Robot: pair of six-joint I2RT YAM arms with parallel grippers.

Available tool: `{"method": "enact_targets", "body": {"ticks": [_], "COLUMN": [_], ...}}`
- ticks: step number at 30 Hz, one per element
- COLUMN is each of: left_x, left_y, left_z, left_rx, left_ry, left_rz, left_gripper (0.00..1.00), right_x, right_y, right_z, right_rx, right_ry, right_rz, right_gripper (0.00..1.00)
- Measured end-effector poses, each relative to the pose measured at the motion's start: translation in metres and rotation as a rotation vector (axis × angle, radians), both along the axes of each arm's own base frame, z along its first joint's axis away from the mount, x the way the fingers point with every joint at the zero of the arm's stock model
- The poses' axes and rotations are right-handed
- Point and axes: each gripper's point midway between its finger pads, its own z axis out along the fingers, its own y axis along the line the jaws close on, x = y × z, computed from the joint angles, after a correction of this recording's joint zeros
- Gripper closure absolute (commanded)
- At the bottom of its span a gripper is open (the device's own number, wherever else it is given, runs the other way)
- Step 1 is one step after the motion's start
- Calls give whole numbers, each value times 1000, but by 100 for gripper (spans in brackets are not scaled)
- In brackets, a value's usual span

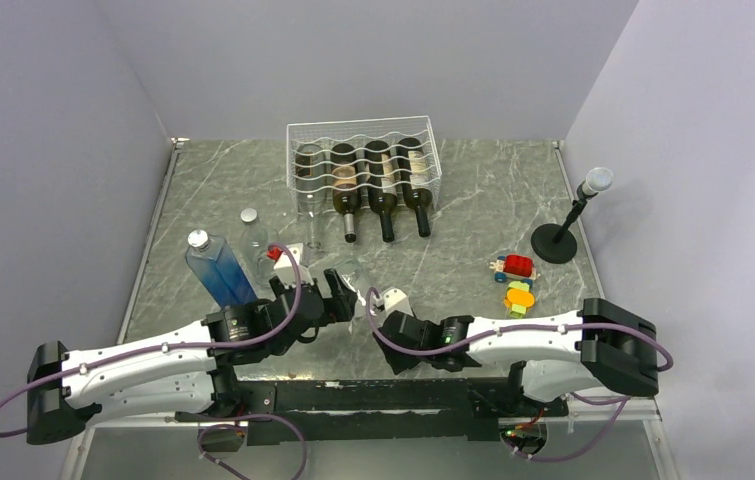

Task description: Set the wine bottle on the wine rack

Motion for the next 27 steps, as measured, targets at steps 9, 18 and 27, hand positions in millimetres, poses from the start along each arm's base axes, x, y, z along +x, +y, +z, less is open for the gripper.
{"method": "enact_targets", "body": {"ticks": [9,18,27], "left_x": [-1,-1,-1], "left_y": [4,8,14], "left_z": [-3,5,8], "left_rx": [20,10,13], "left_ry": [6,-6,-11], "left_rz": [2,12,21], "left_gripper": [1,1,1], "right_x": [11,31,44], "right_y": [16,42,54], "right_z": [4,0,-1], "right_rx": [43,46,59], "right_ry": [-43,-103,-138], "right_rz": [-18,-50,-60], "right_gripper": [23,35,39]}}
